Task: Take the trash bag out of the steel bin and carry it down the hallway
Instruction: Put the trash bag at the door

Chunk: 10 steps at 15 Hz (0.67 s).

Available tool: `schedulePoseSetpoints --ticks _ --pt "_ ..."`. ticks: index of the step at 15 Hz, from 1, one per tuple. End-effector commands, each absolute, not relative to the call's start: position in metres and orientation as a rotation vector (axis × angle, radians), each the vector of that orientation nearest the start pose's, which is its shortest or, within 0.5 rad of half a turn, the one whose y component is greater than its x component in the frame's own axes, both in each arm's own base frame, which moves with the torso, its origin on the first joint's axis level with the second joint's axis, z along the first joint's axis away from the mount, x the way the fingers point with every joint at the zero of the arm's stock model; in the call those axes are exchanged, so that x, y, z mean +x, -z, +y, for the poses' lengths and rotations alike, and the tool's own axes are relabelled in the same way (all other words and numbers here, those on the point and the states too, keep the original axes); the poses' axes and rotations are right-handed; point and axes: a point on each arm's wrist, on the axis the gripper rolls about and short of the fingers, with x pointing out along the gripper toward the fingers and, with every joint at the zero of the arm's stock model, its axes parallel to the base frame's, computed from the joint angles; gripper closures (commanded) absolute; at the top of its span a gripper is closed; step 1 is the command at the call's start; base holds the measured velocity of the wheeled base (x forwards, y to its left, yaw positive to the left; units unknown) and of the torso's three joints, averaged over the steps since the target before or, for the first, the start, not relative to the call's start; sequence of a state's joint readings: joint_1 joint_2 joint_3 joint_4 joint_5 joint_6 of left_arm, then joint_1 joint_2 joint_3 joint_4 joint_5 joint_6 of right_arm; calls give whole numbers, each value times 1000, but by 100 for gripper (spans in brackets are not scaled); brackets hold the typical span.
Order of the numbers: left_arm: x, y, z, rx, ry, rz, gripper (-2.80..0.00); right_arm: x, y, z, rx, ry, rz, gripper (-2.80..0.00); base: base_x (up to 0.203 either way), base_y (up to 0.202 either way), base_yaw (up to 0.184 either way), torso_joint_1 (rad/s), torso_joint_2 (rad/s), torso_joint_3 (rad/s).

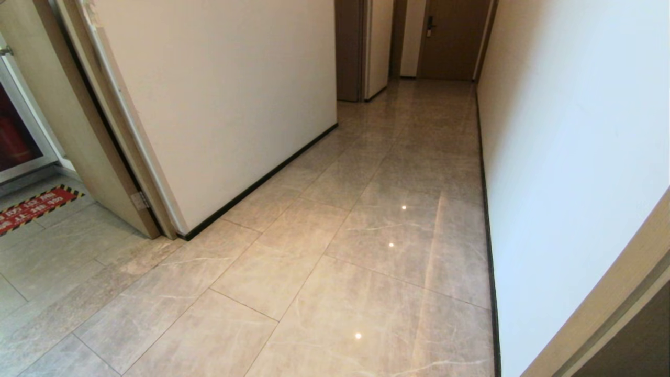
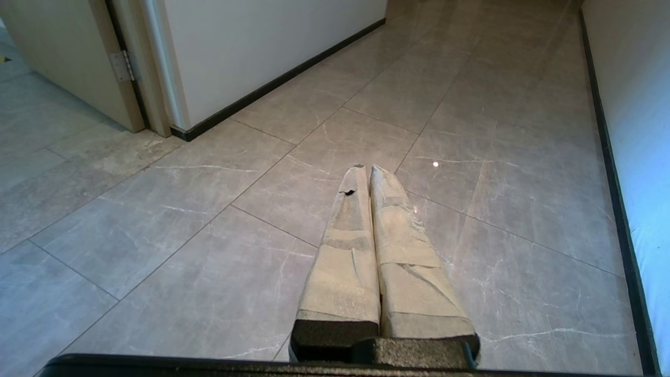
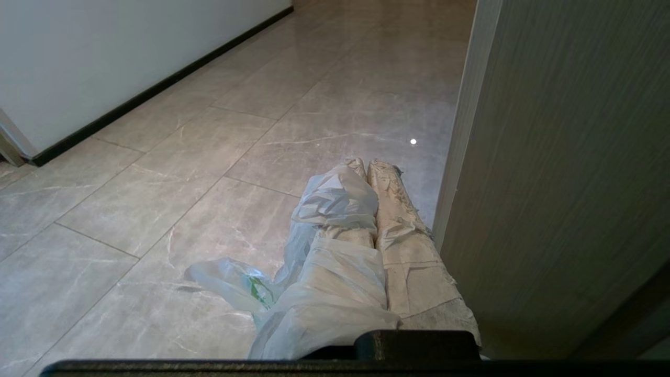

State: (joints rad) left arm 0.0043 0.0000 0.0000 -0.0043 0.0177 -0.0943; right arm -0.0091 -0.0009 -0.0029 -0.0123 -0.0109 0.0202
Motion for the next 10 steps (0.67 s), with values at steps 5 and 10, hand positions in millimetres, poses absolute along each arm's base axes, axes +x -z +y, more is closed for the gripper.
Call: schedulePoseSetpoints --ticks 5,10 --pt "-23 -76 0 -95 -23 -4 0 -29 -180 0 187 14 -56 0 0 0 0 0 0 0" --pt "-23 -76 0 -95 -23 -5 0 30 -230 -1 293 67 251 0 0 0 0 0 0 0"
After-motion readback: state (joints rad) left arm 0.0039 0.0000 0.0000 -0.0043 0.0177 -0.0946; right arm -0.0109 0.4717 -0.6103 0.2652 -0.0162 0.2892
